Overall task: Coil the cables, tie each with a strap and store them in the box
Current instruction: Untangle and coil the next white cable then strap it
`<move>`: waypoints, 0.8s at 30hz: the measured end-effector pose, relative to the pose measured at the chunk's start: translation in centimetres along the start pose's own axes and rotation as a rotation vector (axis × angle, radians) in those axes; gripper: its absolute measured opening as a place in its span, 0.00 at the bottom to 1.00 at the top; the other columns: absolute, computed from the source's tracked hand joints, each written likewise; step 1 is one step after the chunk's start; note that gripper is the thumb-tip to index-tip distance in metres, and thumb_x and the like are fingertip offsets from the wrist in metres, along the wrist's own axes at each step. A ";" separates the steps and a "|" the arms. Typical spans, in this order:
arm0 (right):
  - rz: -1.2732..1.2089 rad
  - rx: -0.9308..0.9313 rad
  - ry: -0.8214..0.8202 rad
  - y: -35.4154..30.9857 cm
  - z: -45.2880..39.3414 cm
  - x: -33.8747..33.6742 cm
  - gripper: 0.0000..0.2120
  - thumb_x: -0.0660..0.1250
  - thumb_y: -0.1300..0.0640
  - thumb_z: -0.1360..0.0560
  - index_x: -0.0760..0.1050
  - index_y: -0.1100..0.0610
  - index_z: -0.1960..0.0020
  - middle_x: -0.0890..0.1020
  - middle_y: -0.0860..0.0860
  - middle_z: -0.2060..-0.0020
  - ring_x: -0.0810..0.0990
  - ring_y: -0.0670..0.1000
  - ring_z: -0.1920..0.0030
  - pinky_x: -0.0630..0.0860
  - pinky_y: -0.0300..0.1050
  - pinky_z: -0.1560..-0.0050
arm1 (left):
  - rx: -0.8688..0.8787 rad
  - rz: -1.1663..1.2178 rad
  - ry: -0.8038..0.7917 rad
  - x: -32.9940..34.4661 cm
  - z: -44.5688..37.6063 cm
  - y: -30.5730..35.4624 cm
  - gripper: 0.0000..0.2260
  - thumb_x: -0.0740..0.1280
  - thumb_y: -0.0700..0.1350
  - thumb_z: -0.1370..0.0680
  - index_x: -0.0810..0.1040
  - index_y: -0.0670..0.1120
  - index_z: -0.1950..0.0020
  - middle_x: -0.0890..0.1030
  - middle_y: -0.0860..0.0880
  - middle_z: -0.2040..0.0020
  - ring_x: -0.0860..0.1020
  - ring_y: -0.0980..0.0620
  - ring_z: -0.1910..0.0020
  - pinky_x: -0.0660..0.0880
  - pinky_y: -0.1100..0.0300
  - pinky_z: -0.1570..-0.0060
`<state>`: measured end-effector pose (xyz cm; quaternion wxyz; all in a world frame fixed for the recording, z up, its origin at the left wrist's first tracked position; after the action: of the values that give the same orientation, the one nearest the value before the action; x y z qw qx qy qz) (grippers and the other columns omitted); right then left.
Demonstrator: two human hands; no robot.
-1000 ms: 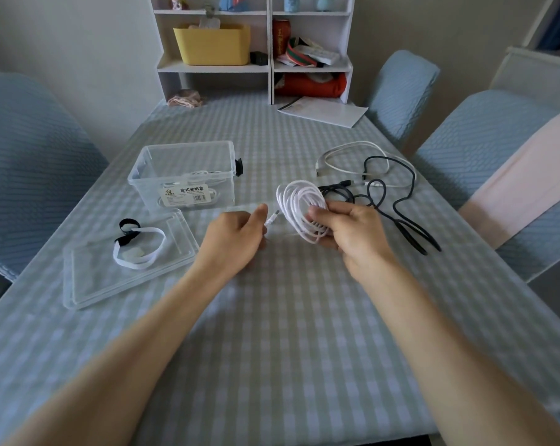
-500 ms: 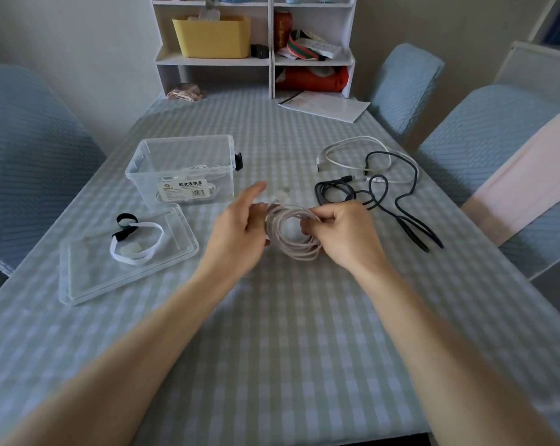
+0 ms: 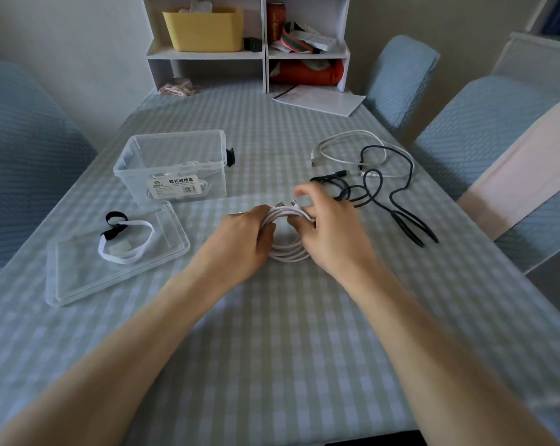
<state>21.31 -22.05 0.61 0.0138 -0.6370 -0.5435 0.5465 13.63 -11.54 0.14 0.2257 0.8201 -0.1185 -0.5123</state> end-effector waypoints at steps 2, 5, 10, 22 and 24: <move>0.000 0.019 -0.009 0.2 0.1 0.1 0.21 0.70 0.56 0.23 0.69 0.54 0.32 0.86 0.50 0.53 0.83 0.55 0.48 0.78 0.55 0.49 | -0.006 -0.005 0.012 0.0 0.0 -0.1 0.05 0.63 0.37 0.21 0.72 0.41 0.57 0.69 0.54 0.72 0.68 0.55 0.74 0.56 0.59 0.69; -0.001 0.015 -0.012 0.4 0.0 0.4 0.14 0.69 0.56 0.23 0.77 0.55 0.38 0.86 0.49 0.56 0.83 0.54 0.52 0.78 0.55 0.51 | -0.036 -0.028 0.014 0.0 0.0 -0.4 0.04 0.63 0.38 0.23 0.73 0.40 0.58 0.71 0.50 0.72 0.70 0.52 0.73 0.58 0.56 0.70; 0.056 -0.113 -0.037 -1.2 0.3 0.8 0.03 0.66 0.57 0.23 0.79 0.54 0.53 0.80 0.50 0.69 0.77 0.54 0.66 0.76 0.55 0.63 | -0.080 -0.066 0.056 -0.4 0.3 -0.6 0.04 0.63 0.39 0.23 0.75 0.40 0.55 0.77 0.44 0.67 0.75 0.43 0.67 0.70 0.49 0.66; -0.033 -0.076 -0.070 -0.7 0.5 1.1 0.12 0.72 0.55 0.24 0.80 0.56 0.42 0.85 0.50 0.58 0.83 0.49 0.59 0.80 0.49 0.56 | 0.024 -0.216 0.048 -1.4 0.3 0.7 0.10 0.60 0.41 0.19 0.77 0.46 0.40 0.76 0.45 0.57 0.78 0.40 0.58 0.76 0.48 0.63; -0.046 -0.056 -0.074 -0.6 0.4 1.1 0.14 0.73 0.54 0.25 0.80 0.55 0.40 0.85 0.49 0.59 0.83 0.47 0.62 0.80 0.44 0.58 | 0.048 -0.255 0.032 -1.4 0.3 1.2 0.14 0.59 0.41 0.19 0.76 0.48 0.35 0.76 0.45 0.55 0.78 0.41 0.57 0.76 0.49 0.63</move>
<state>20.40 -21.24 0.11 -0.0116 -0.6039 -0.5730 0.5539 12.82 -12.12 1.72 0.1410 0.8416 -0.0221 -0.5208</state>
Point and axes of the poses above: each hand's wrist, its own z-axis away from the middle knuckle, its own x-axis out of the palm, y = z × x, the point moved 10 cm from there along -z, towards the middle knuckle
